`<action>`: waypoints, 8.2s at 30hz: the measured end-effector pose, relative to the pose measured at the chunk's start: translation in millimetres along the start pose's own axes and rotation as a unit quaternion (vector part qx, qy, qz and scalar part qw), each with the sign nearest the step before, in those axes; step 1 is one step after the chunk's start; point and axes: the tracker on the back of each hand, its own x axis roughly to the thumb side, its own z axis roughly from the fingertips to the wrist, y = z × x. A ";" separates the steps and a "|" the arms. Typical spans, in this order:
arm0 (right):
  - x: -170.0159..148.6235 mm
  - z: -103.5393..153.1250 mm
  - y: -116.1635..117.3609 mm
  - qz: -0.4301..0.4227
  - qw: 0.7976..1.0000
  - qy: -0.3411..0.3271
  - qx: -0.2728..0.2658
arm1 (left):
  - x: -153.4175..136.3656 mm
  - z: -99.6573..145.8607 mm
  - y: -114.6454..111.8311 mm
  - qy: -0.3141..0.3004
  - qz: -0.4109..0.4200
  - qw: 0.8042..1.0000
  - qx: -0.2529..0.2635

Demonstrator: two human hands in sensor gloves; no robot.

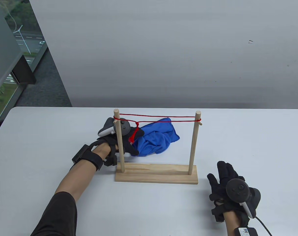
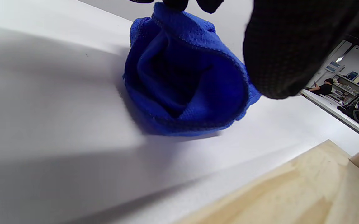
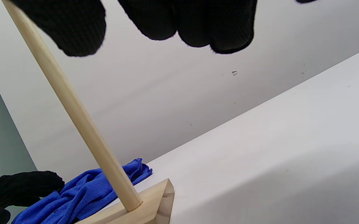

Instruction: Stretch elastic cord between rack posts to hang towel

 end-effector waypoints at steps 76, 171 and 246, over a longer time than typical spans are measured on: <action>15.3 14.0 -11.0 -0.078 0.995 -0.056 -0.003 | 36.2 272.5 66.3 0.071 0.083 0.892 0.439; 150.6 -14.6 -38.2 -0.185 0.957 -0.218 0.049 | 129.1 217.0 -70.1 -0.099 0.117 0.985 0.079; 198.2 -24.2 -89.4 -0.097 0.941 -0.323 -0.021 | 131.7 236.3 -23.4 0.007 0.222 0.952 0.211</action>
